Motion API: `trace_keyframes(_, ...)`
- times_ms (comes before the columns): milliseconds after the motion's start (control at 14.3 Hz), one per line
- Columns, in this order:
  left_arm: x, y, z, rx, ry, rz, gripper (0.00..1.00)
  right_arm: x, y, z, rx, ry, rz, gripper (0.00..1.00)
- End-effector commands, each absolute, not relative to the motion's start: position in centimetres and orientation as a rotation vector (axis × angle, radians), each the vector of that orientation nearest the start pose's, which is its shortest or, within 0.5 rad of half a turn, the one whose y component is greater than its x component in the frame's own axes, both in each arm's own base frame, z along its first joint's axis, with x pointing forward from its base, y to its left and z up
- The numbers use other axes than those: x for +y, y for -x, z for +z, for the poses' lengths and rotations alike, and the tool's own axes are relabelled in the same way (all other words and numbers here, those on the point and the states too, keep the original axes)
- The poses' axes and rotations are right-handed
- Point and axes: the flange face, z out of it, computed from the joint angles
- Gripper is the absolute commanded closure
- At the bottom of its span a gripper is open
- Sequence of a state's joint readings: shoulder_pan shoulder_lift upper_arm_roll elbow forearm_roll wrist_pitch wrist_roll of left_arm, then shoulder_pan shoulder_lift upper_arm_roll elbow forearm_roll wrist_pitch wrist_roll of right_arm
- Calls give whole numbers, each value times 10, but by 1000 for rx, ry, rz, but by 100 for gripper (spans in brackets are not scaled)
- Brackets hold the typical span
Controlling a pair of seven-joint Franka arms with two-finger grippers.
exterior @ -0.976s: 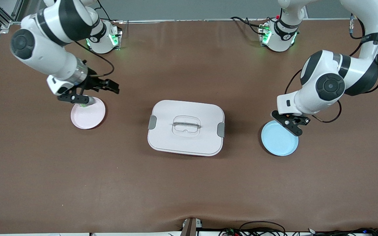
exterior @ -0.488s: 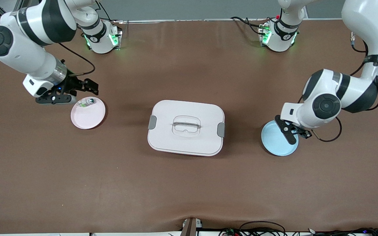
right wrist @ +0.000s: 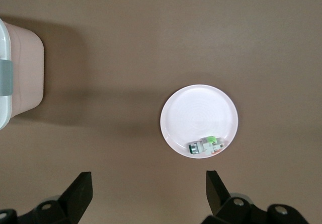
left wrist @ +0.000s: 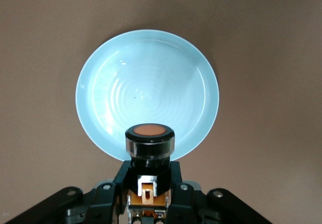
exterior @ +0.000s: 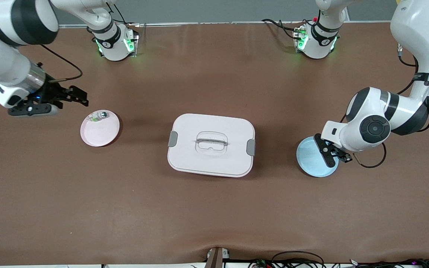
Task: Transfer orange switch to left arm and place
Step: 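Lower the switch onto the blue plate while the right gripper withdraws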
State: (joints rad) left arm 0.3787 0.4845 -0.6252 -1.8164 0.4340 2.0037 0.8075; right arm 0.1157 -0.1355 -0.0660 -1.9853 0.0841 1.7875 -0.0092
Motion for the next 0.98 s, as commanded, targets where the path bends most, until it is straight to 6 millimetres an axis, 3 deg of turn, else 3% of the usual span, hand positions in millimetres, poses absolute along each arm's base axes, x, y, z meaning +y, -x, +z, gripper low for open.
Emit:
trace_keyframes(0,-96,-619,284,1897,2453,258,100,18,-525,562,-68,3085,81,0)
trace_keyframes(209,-97,-619,260,1938,2439,256,100,-2,-535,608,-21,3104,61,0)
trace_keyframes(418,-98,-621,240,1966,2421,244,100,-20,-545,629,27,3104,39,0)
trace_keyframes(697,-101,-620,229,1988,2401,251,100,-31,-545,631,62,3098,30,0)
trace_keyframes(906,-102,-623,219,2016,2342,234,100,-25,-550,623,48,3090,54,0)
